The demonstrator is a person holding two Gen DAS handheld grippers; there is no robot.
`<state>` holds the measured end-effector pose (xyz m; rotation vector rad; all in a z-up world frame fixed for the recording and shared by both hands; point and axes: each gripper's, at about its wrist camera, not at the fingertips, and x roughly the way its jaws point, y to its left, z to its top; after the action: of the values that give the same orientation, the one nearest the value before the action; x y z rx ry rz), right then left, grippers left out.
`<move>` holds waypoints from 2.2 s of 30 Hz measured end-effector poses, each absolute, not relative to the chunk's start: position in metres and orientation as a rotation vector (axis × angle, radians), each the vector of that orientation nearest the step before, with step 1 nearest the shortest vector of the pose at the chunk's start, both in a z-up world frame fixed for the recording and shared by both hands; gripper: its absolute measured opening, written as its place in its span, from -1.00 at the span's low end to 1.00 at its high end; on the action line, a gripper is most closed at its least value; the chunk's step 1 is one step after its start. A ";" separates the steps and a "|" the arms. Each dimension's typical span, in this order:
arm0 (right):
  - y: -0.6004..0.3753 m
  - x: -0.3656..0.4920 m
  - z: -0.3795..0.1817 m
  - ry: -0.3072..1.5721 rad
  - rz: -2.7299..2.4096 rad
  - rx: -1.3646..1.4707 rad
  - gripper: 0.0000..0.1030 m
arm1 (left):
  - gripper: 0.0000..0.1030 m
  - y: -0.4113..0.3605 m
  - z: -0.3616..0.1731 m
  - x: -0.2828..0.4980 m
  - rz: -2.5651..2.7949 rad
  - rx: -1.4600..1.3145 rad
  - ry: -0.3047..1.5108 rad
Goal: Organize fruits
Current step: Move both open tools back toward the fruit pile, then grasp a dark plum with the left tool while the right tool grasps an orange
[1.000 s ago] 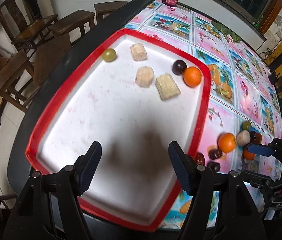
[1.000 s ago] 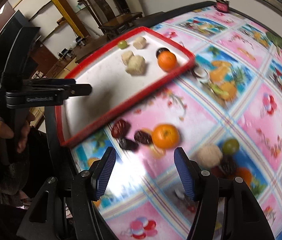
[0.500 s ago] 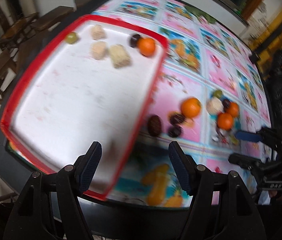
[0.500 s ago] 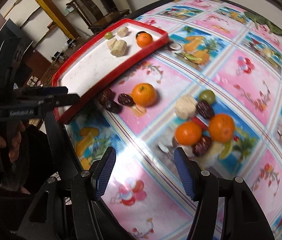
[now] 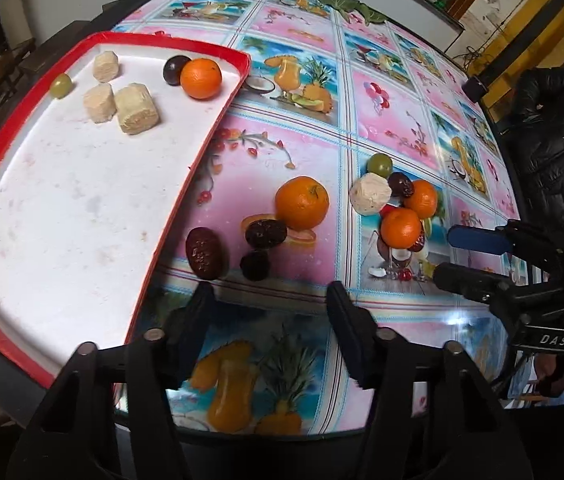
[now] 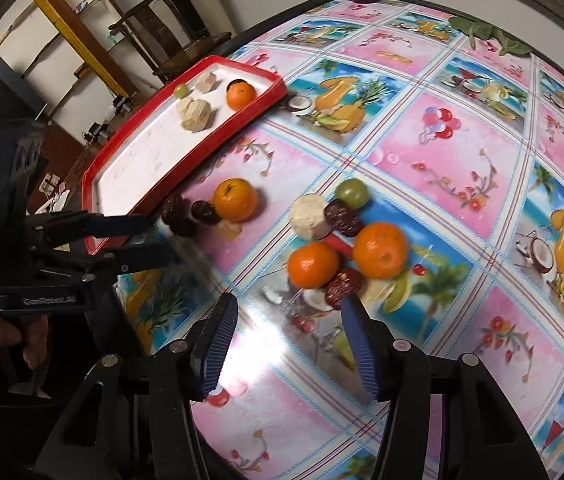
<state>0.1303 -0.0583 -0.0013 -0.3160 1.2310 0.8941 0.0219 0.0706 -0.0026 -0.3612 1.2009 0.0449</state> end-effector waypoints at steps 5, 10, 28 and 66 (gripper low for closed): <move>-0.052 0.136 -0.006 1.222 0.900 -0.348 -0.05 | -0.18 0.072 -0.014 0.030 0.057 -0.403 1.209; -0.042 0.141 -0.016 1.221 0.903 -0.386 -0.13 | -0.48 0.069 -0.020 0.035 0.067 -0.400 1.221; -0.020 0.152 -0.035 1.181 0.920 -0.509 -0.39 | -0.72 0.076 -0.027 0.036 0.084 -0.448 1.234; -0.007 0.130 -0.023 1.183 0.988 -0.443 -0.39 | -0.59 0.079 -0.026 0.047 0.022 -0.374 1.244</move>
<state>0.1300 -0.0071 -0.0233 -0.4432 1.1830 0.9875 0.0469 0.0795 -0.0259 -0.3744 1.2442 0.0224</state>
